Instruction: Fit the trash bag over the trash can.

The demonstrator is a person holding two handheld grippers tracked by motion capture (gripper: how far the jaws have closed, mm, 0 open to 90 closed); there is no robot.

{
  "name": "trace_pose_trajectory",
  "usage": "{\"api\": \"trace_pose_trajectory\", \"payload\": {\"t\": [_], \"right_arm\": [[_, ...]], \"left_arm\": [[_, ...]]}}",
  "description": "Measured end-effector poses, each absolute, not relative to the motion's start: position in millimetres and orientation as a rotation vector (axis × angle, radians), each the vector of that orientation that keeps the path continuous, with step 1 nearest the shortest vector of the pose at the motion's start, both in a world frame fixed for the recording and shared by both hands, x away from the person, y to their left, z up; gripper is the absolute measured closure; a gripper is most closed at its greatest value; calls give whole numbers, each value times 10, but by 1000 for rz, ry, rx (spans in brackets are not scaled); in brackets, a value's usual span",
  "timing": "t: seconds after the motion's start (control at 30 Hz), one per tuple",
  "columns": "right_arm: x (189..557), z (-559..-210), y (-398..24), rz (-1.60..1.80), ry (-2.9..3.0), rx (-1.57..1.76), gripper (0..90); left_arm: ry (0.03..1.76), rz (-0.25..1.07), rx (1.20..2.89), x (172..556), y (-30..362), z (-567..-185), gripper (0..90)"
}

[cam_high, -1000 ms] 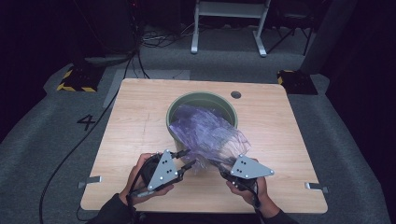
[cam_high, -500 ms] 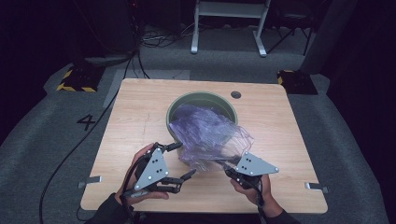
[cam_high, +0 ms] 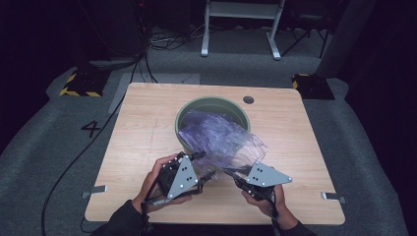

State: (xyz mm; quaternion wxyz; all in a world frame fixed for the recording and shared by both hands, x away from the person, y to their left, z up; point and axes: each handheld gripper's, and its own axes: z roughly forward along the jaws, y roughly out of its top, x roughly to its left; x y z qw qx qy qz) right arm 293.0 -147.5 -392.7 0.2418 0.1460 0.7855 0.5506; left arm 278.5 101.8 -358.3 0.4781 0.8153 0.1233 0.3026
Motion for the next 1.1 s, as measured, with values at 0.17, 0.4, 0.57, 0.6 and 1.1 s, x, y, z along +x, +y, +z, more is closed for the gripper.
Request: {"api": "trace_pose_trajectory", "payload": {"t": [0.17,0.4,0.57,0.6,1.1], "right_arm": [[2943,-3933,-1505,1505,2144,423,900],[2971,-3910,-1568,1513,2116,468,900],[3013,-3908,-1672,1508,2100,535,900],[3023,-3903,-1707,1505,2093,544,900],[3100,-3883,-2001,1482,2076,650,874]], "left_arm": [[318,742,1963,2887,1143,-3552,824],[330,737,1941,2891,1288,-3519,889],[403,657,1870,3015,1534,-3473,891],[419,643,1853,3042,1583,-3466,892],[500,526,1815,3285,1834,-3655,892]]}}
